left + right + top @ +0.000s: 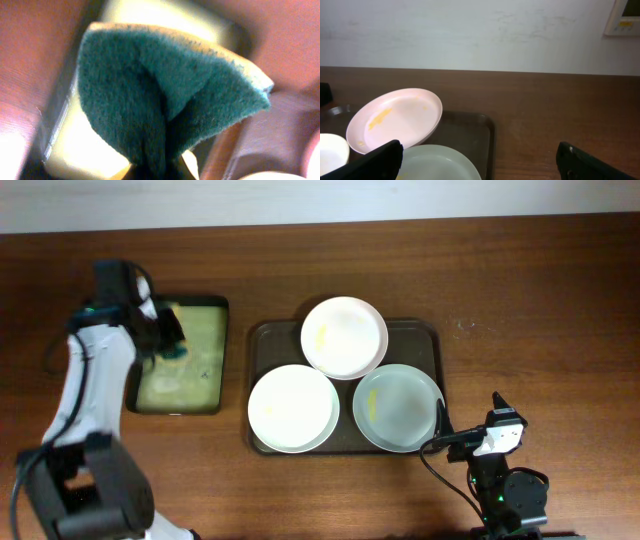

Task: Clean dirty plates on tray and stack at the side
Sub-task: 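Lift the sponge with the left gripper and move it toward the plates, then grip the rim of the front-right plate with the right gripper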

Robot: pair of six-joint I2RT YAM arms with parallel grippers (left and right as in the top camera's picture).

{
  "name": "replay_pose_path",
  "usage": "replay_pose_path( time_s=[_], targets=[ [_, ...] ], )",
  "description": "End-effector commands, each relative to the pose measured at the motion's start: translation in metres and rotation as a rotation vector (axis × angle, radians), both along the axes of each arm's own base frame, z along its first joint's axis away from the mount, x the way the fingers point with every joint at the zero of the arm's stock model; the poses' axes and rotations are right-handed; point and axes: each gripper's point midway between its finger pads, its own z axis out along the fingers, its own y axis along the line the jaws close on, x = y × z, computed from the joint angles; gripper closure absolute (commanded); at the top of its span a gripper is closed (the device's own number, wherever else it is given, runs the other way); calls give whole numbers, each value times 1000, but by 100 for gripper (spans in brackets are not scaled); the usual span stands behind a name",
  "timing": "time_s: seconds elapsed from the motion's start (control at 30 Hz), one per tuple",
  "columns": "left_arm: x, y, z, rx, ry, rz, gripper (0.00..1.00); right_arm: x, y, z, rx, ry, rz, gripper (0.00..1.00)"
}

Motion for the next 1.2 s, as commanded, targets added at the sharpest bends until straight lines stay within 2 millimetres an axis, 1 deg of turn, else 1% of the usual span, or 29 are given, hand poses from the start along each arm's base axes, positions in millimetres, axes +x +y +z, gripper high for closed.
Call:
replay_pose_path(
  time_s=[0.0, 0.07, 0.1, 0.13, 0.17, 0.2, 0.27, 0.3, 0.33, 0.37, 0.43, 0.47, 0.5, 0.53, 0.57, 0.6, 0.63, 0.67, 0.7, 0.77, 0.8, 0.83, 0.9, 0.93, 0.97, 1.03, 1.1, 1.13, 1.17],
  targets=[
    [-15, 4, -37, -7, 96, 20, 100, 0, 0, -3, -4, 4, -1, 2],
    [-4, 4, 0, -14, 44, 13, 100, 0, 0, -3, -4, 4, -1, 2],
    [0, 3, 25, -17, 15, 10, 100, 0, 0, -3, -4, 4, -1, 1],
    [0, -2, 57, -36, -22, 1, 100, 0, 0, -3, -4, 4, -1, 2],
    [-2, -10, 78, -75, -51, -16, 100, 0, 0, -3, -4, 4, -1, 2],
    [-9, -33, 112, -182, -112, -65, 100, 0, 0, -3, -4, 4, -1, 2],
    [-20, -49, 126, -260, -126, -98, 100, 0, 0, -3, -4, 4, -1, 2],
    [-34, -63, 132, -325, -101, -119, 100, 0, 0, -3, -4, 4, -1, 2],
    [-50, -73, 129, -360, -38, -127, 100, 0, 0, -3, -4, 4, -1, 2],
    [-60, -81, 125, -369, 9, -137, 100, 0, 0, -3, -4, 4, -1, 2],
    [-72, -98, 115, -378, 74, -174, 100, 0, 0, -3, -4, 4, -1, 2],
    [-80, -111, 107, -377, 110, -222, 100, 1, -6, 1, -19, -16, -36, 2],
    [-93, -133, 91, -381, 171, -280, 100, 1, -5, 6, -14, -33, -32, 2],
    [-104, -151, 75, -380, 214, -333, 100, 0, 8, 12, 46, -52, 43, 2],
    [-112, -166, 57, -380, 245, -365, 100, -5, 31, 19, 106, -65, 177, 2],
    [-116, -178, 45, -379, 257, -386, 100, -11, 49, 27, 109, -94, 290, 2],
    [-120, -190, 32, -379, 259, -404, 100, -22, 67, 45, 101, -169, 413, 2],
    [-120, -203, 16, -375, 238, -435, 100, -28, 73, 62, 90, -243, 456, 2],
    [-120, -210, 1, -349, 223, -444, 100, -34, 75, 81, 80, -311, 478, 2],
    [-121, -208, -22, -275, 220, -374, 100, -43, 74, 115, 68, -351, 477, 2],
    [-124, -206, -29, -254, 231, -340, 100, -45, 74, 129, 47, -326, 474, 2],
    [-127, -206, -34, -244, 235, -338, 100, -45, 74, 144, 1, -254, 468, 2],
    [-127, -207, -38, -244, 229, -340, 100, -38, 75, 156, -53, -93, 471, 2],
    [-125, -203, -40, -221, 218, -334, 100, -29, 77, 161, -73, 58, 489, 2],
    [-122, -200, -40, -202, 211, -329, 100, -26, 84, 164, -86, 136, 538, 2],
    [-118, -196, -41, -176, 193, -317, 100, -28, 120, 180, 59, 334, 788, 2],
    [-115, -197, -40, -184, 184, -294, 100, -26, 139, 188, 146, 404, 942, 2],
    [-113, -198, -40, -191, 181, -269, 100, -15, 145, 187, 178, 426, 988, 24],
    [-112, -198, -40, -198, 178, -252, 100, 0, 147, 175, 230, 498, 969, 48]
  ],
)
